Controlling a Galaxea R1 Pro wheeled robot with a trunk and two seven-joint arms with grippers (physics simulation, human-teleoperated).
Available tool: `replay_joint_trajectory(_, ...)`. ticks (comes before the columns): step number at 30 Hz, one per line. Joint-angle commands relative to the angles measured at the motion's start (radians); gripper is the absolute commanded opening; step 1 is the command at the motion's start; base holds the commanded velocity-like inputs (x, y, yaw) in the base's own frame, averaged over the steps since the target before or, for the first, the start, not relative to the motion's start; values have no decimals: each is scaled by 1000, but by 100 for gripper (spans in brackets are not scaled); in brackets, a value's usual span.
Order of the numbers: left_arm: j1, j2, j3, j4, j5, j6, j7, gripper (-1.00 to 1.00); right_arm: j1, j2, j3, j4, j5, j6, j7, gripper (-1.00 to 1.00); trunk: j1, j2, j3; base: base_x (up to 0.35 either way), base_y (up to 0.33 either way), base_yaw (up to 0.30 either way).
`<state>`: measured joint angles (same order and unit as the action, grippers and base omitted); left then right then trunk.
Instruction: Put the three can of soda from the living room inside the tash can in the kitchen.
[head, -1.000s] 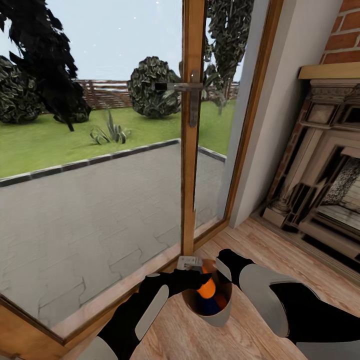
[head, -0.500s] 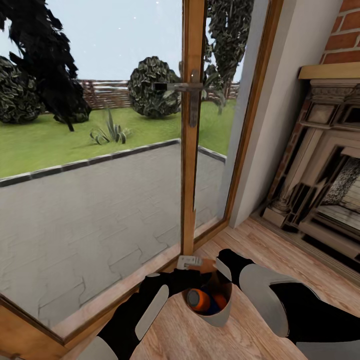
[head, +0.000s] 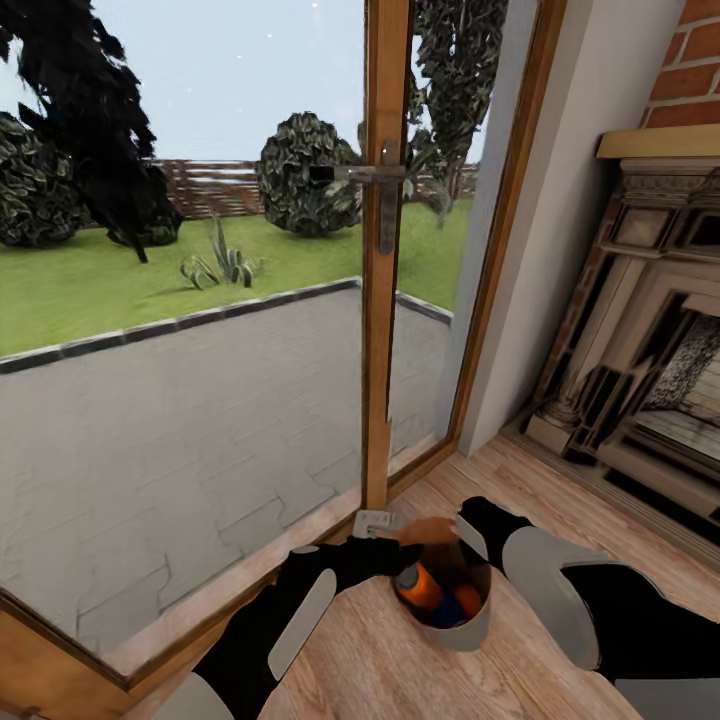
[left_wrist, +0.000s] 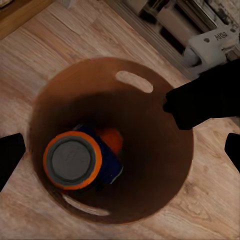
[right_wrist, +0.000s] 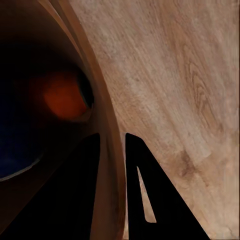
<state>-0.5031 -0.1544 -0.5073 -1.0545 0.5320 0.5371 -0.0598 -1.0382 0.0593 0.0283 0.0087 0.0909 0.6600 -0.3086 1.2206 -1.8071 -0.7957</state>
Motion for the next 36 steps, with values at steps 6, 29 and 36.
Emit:
replay_joint_trajectory(6,0,3,0,-3,0,4,-1,100,-2,-66,-26,-4,-14,-5,78,-100,0,0,0,0,0,0)
replay_joint_trajectory(29,-1,4,0,28,-1,8,20,100,-3,-278,-27,-21,-14,-3,394,-100,0,0,0,0,0,0)
replay_joint_trajectory(36,-29,1,1,100,6,8,163,100,-3,-313,-27,-22,-14,-5,414,-100,0,0,0,0,0,0)
